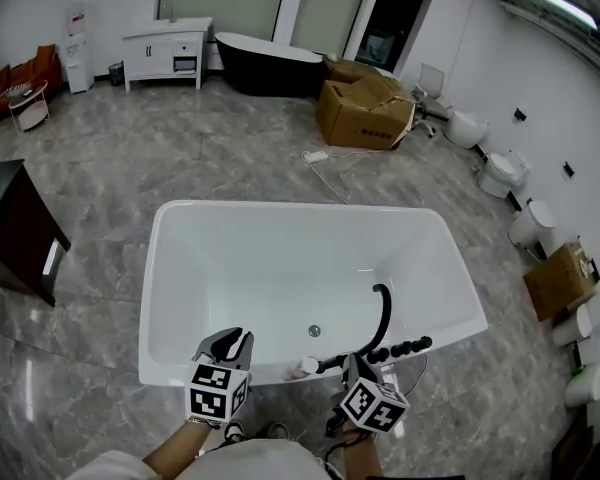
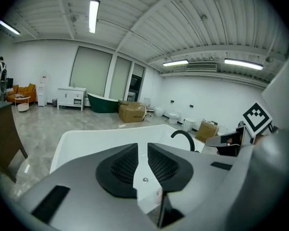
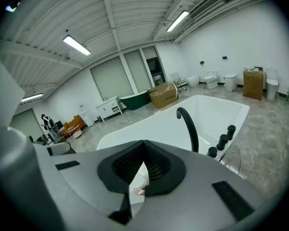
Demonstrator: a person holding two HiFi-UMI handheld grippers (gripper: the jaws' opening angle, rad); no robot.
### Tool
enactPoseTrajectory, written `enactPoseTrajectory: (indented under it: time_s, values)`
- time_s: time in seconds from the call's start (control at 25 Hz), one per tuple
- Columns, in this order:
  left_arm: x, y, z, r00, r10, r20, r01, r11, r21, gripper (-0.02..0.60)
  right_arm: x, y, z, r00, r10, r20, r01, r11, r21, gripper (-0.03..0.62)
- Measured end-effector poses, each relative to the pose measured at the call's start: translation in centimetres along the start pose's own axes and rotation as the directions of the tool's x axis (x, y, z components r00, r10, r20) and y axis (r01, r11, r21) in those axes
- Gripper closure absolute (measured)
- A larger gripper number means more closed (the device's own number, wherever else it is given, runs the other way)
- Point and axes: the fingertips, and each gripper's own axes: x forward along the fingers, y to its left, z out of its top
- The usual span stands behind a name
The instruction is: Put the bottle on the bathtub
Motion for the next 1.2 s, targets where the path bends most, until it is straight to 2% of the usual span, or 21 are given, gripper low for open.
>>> enactPoseTrajectory:
  time_s: [0.2, 0.4, 0.72, 0.92, 1.2]
  values:
    - [-0.6, 0.6, 1.8, 0.999, -0.023, 0.045, 0.022, 1.0, 0.016, 0.552, -0.8, 0.8, 1.9, 0.998, 0.009, 0.061, -0.007, 0.999, -0.035, 0.568]
    - [-1.0, 1.1, 2.9, 0.997, -0.016, 0.072, 0.013, 0.999, 0.045, 0.563, -1.5, 1.4, 3.2, 0.995, 0.005, 0.096, 0.002, 0.998, -0.067, 0.568]
    - [-0.4, 2.8, 4.0, 0.99, 0.114, 0.078, -0.114, 0.993, 0.0, 0.565, -2.0, 1.5, 6.0, 0.992, 0.006, 0.124, 0.01, 0.991, -0.133, 0.568]
    - [-0.9, 2.8, 3.5, 0.987, 0.149, 0.056, -0.148, 0.989, -0.02, 0.565, -2.2, 0.9, 6.0, 0.991, 0.011, 0.137, 0.011, 0.986, -0.164, 0.568]
    - [-1.5, 1.4, 3.2, 0.977, 0.199, 0.082, -0.199, 0.98, -0.011, 0.565, -2.8, -0.3, 6.0, 0.989, 0.045, 0.14, -0.021, 0.986, -0.166, 0.568]
